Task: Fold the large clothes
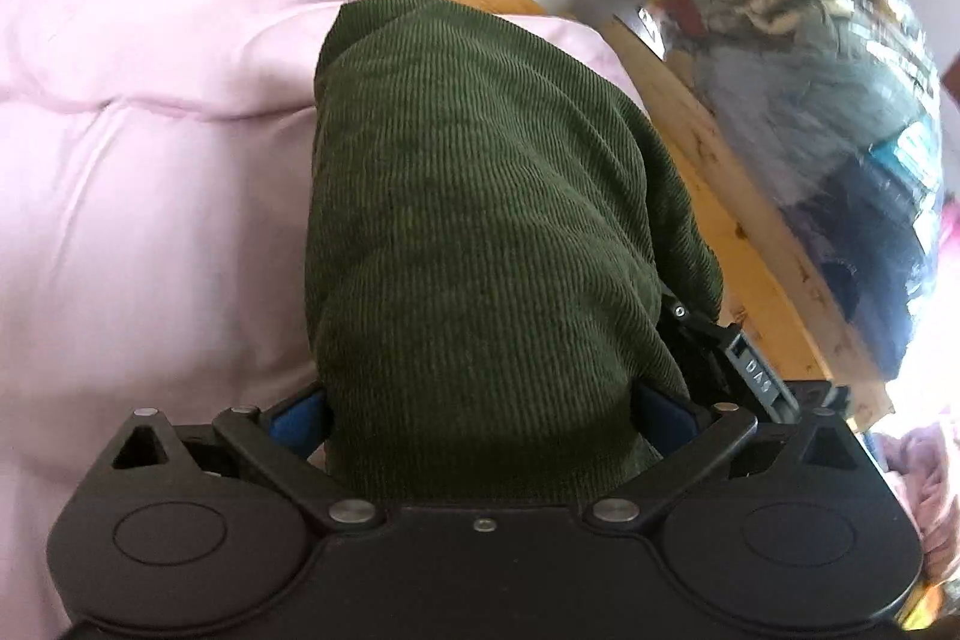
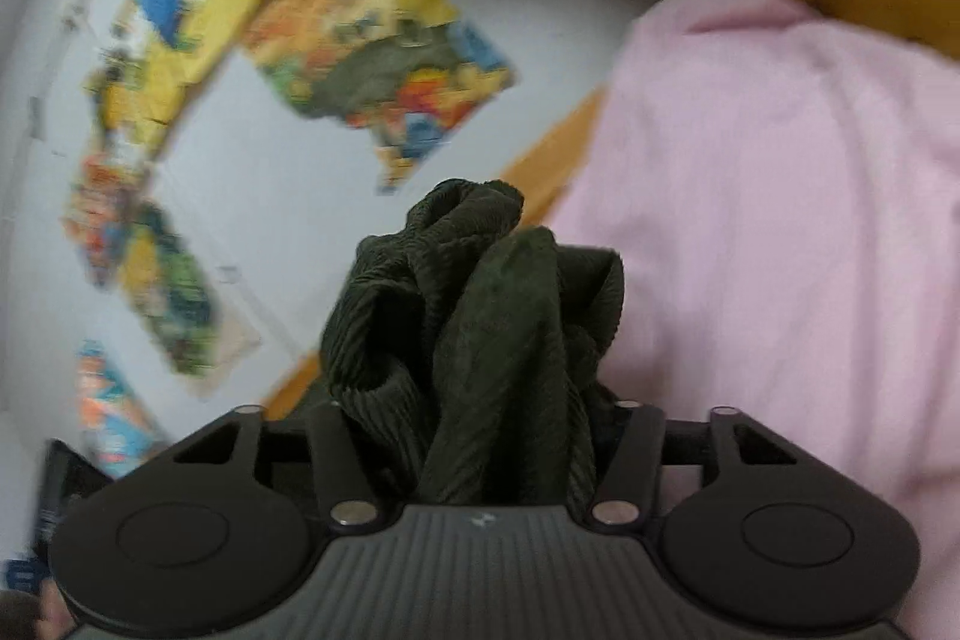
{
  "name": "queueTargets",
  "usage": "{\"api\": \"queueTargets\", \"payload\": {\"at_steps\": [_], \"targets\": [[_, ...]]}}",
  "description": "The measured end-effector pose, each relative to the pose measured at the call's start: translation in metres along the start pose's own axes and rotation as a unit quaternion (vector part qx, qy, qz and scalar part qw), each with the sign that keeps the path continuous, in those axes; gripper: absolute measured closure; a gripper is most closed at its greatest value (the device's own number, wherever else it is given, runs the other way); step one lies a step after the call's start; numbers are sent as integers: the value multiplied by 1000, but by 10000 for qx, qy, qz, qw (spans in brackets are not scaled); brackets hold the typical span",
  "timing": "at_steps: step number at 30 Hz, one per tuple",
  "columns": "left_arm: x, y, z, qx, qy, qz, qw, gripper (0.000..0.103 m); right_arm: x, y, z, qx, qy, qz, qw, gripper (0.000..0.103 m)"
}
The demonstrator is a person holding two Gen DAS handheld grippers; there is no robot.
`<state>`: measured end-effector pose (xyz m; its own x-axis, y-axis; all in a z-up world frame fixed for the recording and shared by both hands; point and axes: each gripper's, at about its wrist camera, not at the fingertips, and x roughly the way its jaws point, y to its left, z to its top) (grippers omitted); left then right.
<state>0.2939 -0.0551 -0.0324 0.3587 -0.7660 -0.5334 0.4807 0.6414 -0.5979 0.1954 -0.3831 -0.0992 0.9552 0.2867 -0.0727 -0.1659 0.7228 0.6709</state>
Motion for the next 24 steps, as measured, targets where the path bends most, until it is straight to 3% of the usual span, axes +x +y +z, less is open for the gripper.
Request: {"api": "queueTargets", "payload": {"at_steps": [2, 4, 6, 10, 14, 18, 24], "targets": [[23, 0, 4, 49, 195, 215, 9996, 2, 5, -15, 1, 28, 235, -475, 9986, 32], [44, 2, 0, 192, 349, 693, 9968, 1, 8, -26, -3, -80, 418, -761, 9962, 27], [48, 8, -7, 192, 197, 542, 9981, 0, 5, -24, -4, -357, 396, -734, 9959, 20], [40, 6, -13, 7, 36, 658, 9978, 0, 4, -11, -3, -840, 409, -831, 9922, 13], [24, -7, -21, 35, -217, 1082, 9939, 1, -5, 6, -1, -1053, 305, -1001, 9889, 5], [4, -30, -33, 254, -500, 1495, 9872, 1, -36, 30, -4, -1368, 78, -1211, 9831, 0], [-35, -72, -67, 811, -1080, 2046, 9695, 1, -91, 72, -10, -1639, -188, -1307, 9776, 0]]}}
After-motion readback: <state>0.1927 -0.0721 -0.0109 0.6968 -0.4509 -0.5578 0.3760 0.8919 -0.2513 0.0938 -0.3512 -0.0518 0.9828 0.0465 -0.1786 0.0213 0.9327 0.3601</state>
